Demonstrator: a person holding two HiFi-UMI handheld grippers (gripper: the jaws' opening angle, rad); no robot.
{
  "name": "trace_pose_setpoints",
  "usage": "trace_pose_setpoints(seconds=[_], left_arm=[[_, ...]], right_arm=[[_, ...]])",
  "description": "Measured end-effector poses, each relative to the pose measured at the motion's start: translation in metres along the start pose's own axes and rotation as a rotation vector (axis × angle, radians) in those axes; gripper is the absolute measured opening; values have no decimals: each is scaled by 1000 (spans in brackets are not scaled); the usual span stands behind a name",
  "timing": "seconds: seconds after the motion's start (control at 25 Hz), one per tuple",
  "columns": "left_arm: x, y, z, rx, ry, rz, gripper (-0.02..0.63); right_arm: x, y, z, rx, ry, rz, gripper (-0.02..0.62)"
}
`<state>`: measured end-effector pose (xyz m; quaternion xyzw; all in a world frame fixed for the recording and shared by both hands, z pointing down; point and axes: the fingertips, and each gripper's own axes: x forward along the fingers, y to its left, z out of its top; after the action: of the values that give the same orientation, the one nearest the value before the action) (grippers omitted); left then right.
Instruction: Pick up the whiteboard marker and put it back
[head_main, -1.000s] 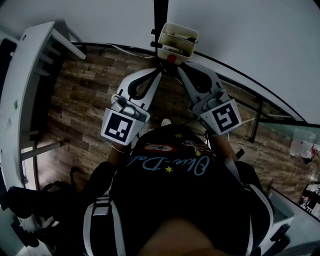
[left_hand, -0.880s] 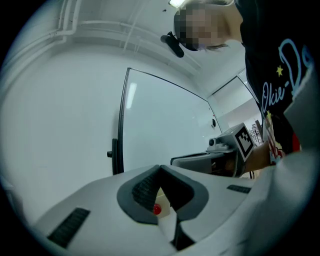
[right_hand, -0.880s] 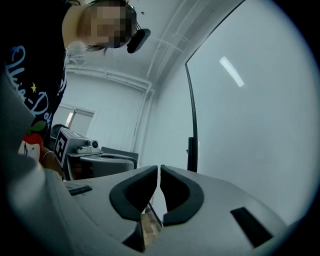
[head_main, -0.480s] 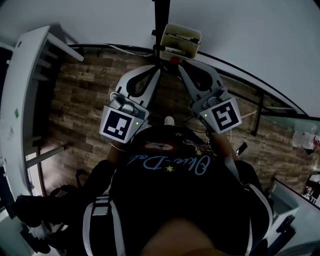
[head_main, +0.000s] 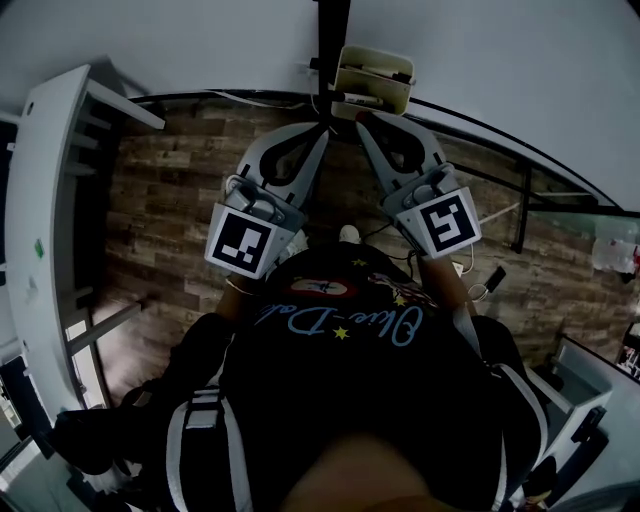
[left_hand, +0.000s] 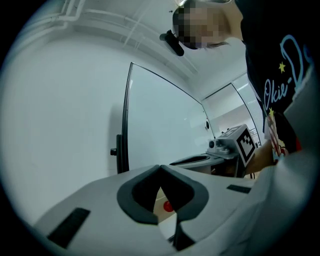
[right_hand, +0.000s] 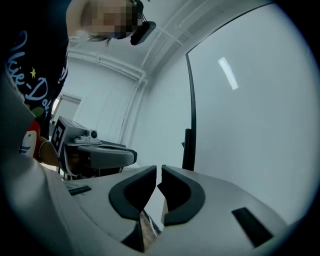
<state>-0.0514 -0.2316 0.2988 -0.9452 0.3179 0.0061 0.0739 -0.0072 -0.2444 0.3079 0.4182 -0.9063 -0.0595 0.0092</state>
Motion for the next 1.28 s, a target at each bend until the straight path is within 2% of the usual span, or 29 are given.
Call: trace_pose_setpoints(seconds=[0.44, 1.28], left_arm=[[-3, 19, -1, 0, -26, -52, 15], [-10, 48, -5, -12, -34, -42, 15]], right_arm=[[20, -2, -10, -14, 40, -60, 54], [51, -3, -37, -100, 157, -74, 87]])
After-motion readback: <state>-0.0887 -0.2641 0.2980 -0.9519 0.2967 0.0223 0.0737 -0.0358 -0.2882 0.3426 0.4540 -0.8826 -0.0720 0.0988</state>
